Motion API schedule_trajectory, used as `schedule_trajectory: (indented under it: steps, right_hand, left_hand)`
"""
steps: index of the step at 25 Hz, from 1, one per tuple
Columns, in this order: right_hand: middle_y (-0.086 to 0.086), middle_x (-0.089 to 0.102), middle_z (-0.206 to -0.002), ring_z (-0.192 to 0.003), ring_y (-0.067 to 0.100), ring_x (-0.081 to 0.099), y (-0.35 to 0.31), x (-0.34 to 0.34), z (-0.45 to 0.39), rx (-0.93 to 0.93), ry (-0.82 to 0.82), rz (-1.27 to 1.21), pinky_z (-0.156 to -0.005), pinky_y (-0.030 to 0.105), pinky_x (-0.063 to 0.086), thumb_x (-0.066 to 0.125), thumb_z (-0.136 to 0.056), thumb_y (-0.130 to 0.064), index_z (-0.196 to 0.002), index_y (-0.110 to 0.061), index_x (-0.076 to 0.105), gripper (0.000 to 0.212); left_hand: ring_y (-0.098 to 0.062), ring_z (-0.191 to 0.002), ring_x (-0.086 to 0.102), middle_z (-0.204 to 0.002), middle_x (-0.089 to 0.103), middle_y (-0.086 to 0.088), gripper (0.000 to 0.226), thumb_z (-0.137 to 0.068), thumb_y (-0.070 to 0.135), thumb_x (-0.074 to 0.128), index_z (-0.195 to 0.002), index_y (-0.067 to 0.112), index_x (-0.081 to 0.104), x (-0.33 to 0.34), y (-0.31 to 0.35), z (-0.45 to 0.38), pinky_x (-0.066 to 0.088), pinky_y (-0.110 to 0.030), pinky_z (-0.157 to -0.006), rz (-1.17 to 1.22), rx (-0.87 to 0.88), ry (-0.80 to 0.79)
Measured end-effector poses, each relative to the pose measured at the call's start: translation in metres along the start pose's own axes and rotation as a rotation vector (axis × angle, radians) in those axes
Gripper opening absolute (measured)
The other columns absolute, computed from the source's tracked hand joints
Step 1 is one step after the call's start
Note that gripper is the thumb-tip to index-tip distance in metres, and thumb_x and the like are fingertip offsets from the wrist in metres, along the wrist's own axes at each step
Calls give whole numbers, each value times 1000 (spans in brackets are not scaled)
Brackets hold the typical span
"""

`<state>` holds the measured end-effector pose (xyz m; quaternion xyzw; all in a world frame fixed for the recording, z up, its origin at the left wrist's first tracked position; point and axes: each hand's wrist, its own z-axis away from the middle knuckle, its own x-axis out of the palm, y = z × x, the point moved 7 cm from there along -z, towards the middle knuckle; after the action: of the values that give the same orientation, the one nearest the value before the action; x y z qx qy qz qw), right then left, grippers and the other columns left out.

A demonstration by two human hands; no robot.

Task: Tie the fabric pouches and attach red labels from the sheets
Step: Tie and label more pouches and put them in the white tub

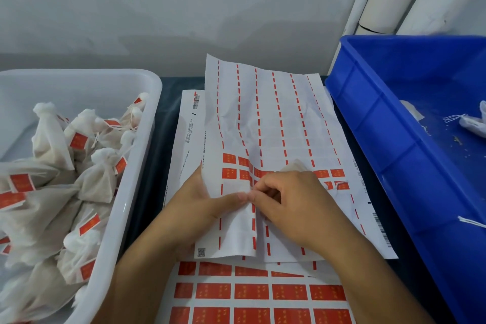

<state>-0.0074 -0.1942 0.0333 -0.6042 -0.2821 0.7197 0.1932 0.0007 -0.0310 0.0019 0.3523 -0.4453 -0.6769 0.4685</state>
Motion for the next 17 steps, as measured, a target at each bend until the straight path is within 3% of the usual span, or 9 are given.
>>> schedule_trajectory:
  steps: [4, 10, 13, 17]
  right_hand:
    - [-29, 53, -78, -76, -1, 59, -1, -2, 0, -17, 8, 55, -64, 4, 35, 52, -104, -46, -91, -41, 60, 16]
    - [-21, 67, -87, -80, 2, 65, 2, -8, -1, 0, -5, -47, -75, 14, 52, 57, -101, -48, -98, -37, 69, 17]
    - [-25, 68, -88, -82, -2, 66, 1, -7, 2, -3, -38, -77, -73, 12, 51, 63, -93, -57, -100, -40, 73, 21]
    - [-24, 62, -84, -80, 1, 65, -2, -4, 1, -3, -25, 4, -73, 9, 48, 59, -101, -45, -94, -40, 66, 11]
  left_hand:
    - [-20, -89, 78, -106, 78, 11, 46, -83, 39, 80, -123, 48, 58, -3, -2, 0, 65, -44, -75, -19, -2, 25]
    - [-25, -87, 79, -105, 79, 6, 47, -81, 38, 83, -122, 44, 61, -4, -3, 0, 64, -49, -76, 9, -26, 29]
    - [-28, -88, 78, -108, 78, 3, 53, -83, 35, 83, -129, 42, 57, 2, 0, 1, 64, -45, -73, 22, -26, -16]
    - [-28, -89, 78, -109, 78, 4, 52, -83, 39, 81, -129, 43, 57, 2, -4, 0, 63, -52, -79, -7, -46, 25]
